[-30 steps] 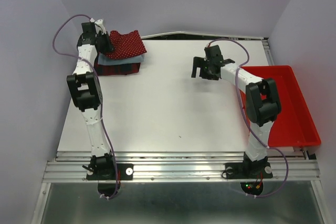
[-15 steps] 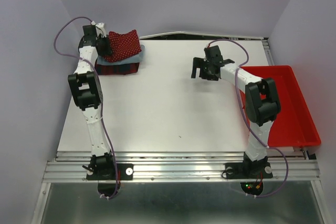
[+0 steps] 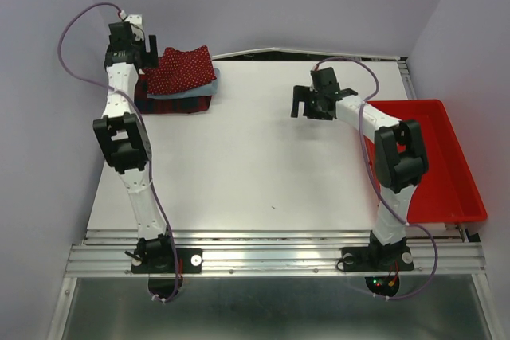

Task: Fold and stack the skirts
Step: Neatly place the folded skirt to the corner

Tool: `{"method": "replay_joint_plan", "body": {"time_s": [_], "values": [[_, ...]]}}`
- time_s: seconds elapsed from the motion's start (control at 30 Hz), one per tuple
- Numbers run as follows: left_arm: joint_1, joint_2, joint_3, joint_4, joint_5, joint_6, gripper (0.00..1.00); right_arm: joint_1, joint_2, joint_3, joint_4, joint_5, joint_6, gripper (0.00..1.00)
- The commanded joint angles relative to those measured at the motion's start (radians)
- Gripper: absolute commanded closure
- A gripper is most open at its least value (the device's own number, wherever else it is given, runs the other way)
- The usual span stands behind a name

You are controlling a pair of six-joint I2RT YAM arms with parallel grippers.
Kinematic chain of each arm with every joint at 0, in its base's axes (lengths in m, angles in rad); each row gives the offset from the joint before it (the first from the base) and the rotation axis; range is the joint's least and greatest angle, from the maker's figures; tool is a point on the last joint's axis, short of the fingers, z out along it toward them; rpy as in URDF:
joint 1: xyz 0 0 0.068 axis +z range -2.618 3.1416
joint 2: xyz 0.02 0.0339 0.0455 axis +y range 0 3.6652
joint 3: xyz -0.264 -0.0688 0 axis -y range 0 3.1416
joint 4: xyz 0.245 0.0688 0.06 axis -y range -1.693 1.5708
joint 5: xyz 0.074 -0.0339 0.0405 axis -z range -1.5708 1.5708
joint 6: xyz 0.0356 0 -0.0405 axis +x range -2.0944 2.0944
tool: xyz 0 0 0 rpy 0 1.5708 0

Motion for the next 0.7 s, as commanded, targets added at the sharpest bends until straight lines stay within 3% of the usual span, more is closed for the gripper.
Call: {"method": "replay_joint_plan", "body": {"time_s": [0.0, 0.2, 0.4, 0.57, 0.67], "values": [[0.008, -0.181, 0.055, 0.079, -0.133, 0.088, 0.01, -0.006, -0.096, 0.036, 0.012, 0.023, -0.052, 0.00], [0.007, -0.324, -0.048, 0.124, -0.092, 0.137, 0.01, -0.016, -0.193, 0.006, 0.014, 0.032, -0.133, 0.00], [-0.011, -0.531, -0.247, 0.078, 0.264, 0.151, 0.01, -0.059, -0.335, -0.057, 0.011, 0.043, -0.239, 0.00], [-0.194, -0.731, -0.489, 0.093, 0.076, 0.186, 0.01, -0.068, -0.487, -0.203, -0.011, -0.063, -0.284, 0.00], [-0.323, -0.863, -0.718, 0.153, 0.016, 0.180, 0.01, -0.068, -0.599, -0.299, -0.028, -0.131, -0.313, 0.00]]}}
